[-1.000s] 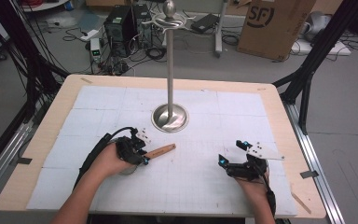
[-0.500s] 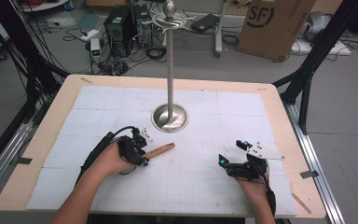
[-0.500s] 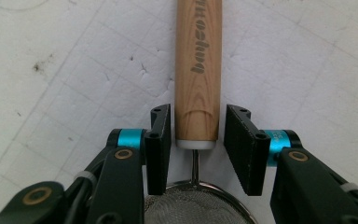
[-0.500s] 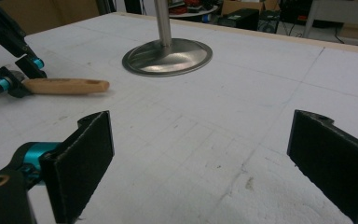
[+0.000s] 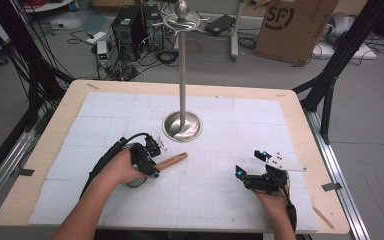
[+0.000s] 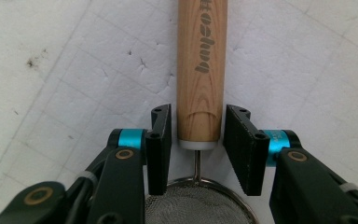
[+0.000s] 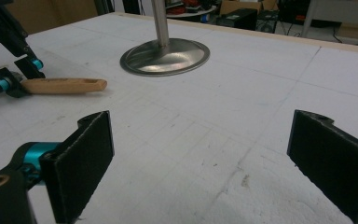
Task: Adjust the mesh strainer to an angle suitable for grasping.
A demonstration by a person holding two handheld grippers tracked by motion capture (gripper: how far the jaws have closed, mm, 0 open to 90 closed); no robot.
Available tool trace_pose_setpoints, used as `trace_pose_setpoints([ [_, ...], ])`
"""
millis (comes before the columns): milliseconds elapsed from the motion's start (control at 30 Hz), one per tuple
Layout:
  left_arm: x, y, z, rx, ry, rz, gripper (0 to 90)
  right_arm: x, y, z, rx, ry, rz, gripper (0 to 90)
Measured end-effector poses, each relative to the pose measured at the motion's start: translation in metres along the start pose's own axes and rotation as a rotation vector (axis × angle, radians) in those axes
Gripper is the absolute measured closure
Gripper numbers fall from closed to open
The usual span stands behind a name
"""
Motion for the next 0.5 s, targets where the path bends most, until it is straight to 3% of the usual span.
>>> trace_pose_setpoints([
  [200,-0.0044,-0.0004,0.0031,0.028,-0.023,0.035,68.2,0.0009,-0.0004,0.0001,0.001,0.002,0.000,5.8],
  [233,-0.0064,-0.0002,0.0033,0.033,-0.037,0.056,68.4,0.0011,-0.0004,0.0002,0.000,0.002,0.001,5.8],
  [500,-0.0089,0.0002,0.0013,0.011,-0.070,0.084,69.3,0.0020,-0.0016,0.0000,0.007,0.004,0.003,5.8],
])
Point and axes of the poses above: each handheld gripper's, and its own axes: y roughly backward along the jaws, z roughly out of its top, x roughly to its left, the point moved 5 cm from there along -y, roughly forward along the jaws, and after that the axes turned 12 degrees about x, right-handed, at the moved point
